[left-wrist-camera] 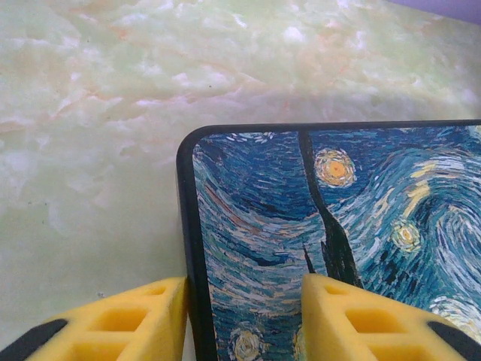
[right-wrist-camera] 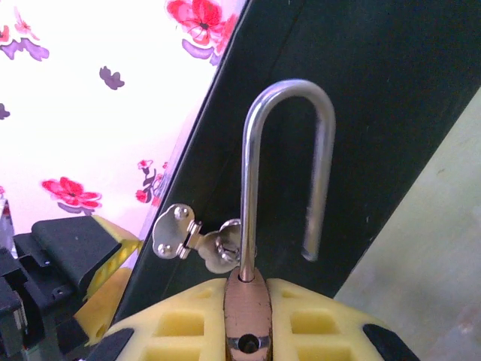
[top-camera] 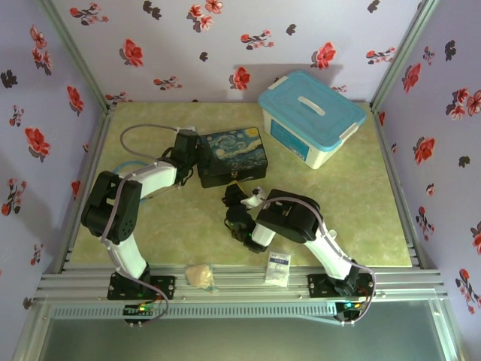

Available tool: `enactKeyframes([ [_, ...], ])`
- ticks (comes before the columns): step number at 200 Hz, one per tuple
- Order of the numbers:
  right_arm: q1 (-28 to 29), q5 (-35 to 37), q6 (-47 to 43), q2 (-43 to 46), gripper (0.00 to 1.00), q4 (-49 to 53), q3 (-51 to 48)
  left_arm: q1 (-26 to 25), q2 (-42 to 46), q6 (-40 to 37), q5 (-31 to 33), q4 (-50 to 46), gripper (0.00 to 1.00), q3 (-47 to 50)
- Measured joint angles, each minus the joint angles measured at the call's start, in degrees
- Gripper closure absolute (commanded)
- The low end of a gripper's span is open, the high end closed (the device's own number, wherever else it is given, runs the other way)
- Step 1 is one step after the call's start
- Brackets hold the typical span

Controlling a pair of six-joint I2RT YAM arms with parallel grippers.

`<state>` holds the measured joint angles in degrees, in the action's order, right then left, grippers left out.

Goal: Unlock a padlock with a key

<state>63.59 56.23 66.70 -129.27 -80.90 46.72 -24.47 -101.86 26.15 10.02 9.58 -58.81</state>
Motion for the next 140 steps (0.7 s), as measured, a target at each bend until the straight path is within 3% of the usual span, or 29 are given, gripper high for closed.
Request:
enactKeyframes([
  [140, -4.0, 2.14, -5.14, 4.33, 1.0, 1.73, -1.44, 0.44, 0.0, -2.14, -0.37, 6.82, 0.58, 3.1],
])
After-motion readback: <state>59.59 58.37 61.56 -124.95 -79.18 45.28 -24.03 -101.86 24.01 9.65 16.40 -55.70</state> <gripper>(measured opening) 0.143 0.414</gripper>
